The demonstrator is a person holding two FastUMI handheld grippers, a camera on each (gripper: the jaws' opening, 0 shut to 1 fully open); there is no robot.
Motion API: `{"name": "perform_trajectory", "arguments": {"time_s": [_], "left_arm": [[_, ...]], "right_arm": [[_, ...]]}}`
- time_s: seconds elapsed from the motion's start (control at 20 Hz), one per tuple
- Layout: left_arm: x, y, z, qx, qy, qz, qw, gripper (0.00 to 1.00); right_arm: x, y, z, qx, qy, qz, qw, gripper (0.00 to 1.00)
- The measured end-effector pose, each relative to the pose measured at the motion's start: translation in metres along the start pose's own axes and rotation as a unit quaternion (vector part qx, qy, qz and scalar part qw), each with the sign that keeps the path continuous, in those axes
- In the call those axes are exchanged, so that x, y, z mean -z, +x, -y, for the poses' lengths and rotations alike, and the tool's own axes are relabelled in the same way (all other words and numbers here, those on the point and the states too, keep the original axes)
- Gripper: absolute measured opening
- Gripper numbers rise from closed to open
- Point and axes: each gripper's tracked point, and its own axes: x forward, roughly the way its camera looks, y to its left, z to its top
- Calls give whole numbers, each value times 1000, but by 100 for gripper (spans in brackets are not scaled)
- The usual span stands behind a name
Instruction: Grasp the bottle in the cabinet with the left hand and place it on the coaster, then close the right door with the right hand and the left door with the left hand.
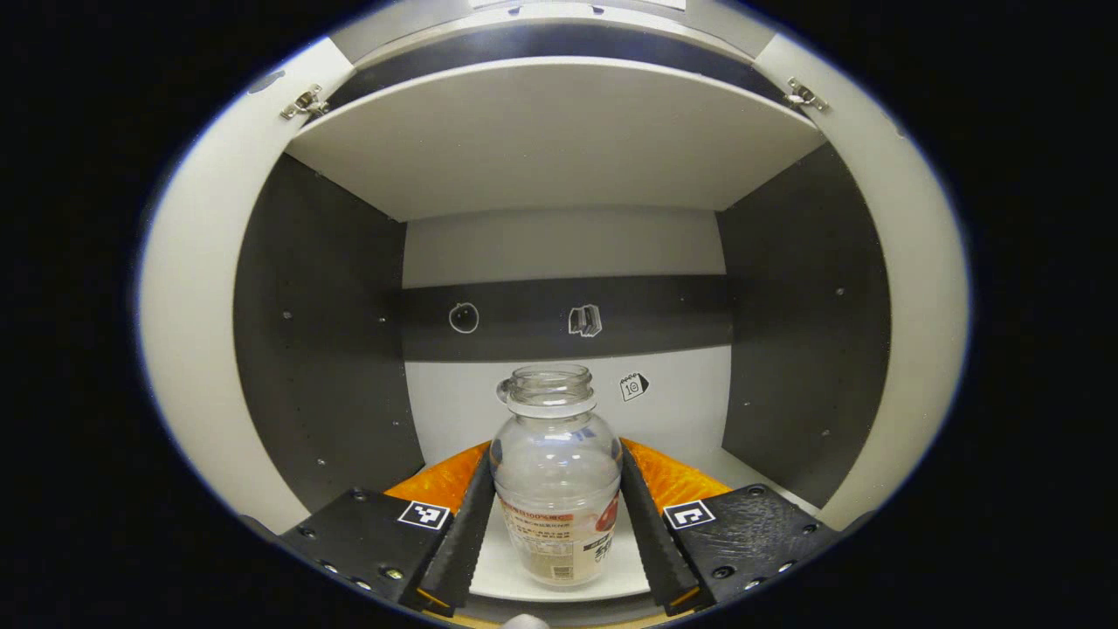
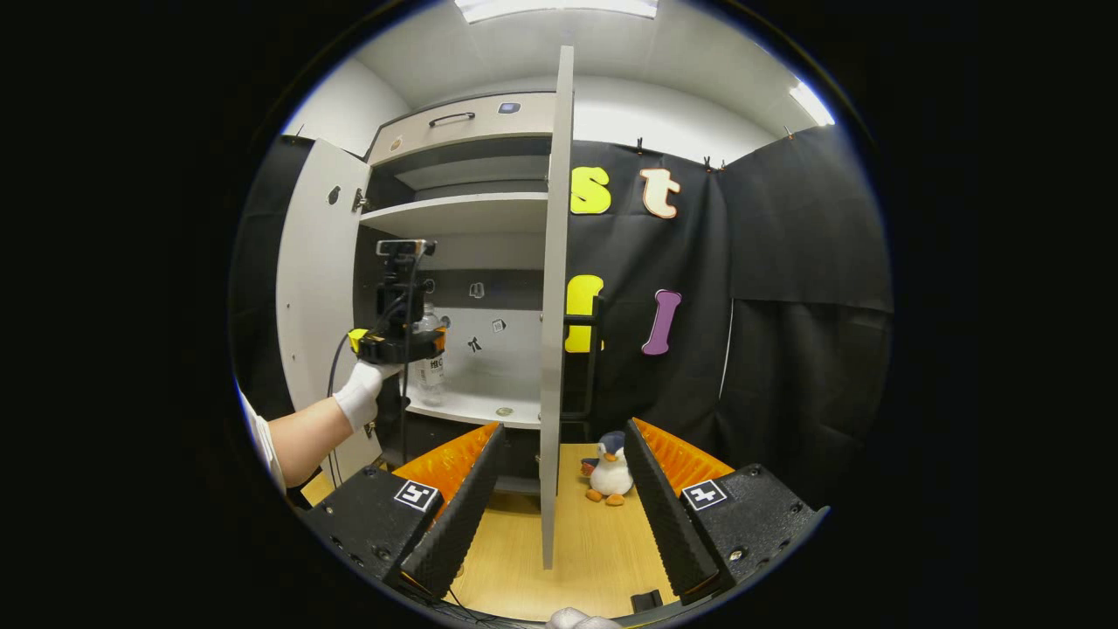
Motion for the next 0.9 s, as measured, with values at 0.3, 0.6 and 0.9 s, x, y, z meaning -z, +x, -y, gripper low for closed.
{"name": "perform_trajectory", "arguments": {"time_s": [0.3, 0.6, 0.9], "left_arm": [[5, -95, 13, 30, 13, 14, 999, 71], [52, -171, 15, 33, -10, -4, 999, 73], [128, -216, 12, 39, -20, -19, 999, 74]], "right_arm": [[12, -14, -1, -8, 7, -5, 1000, 83], [21, -31, 1, -7, 4, -9, 1000, 84], [33, -43, 4, -4, -4, -22, 1000, 84]]}}
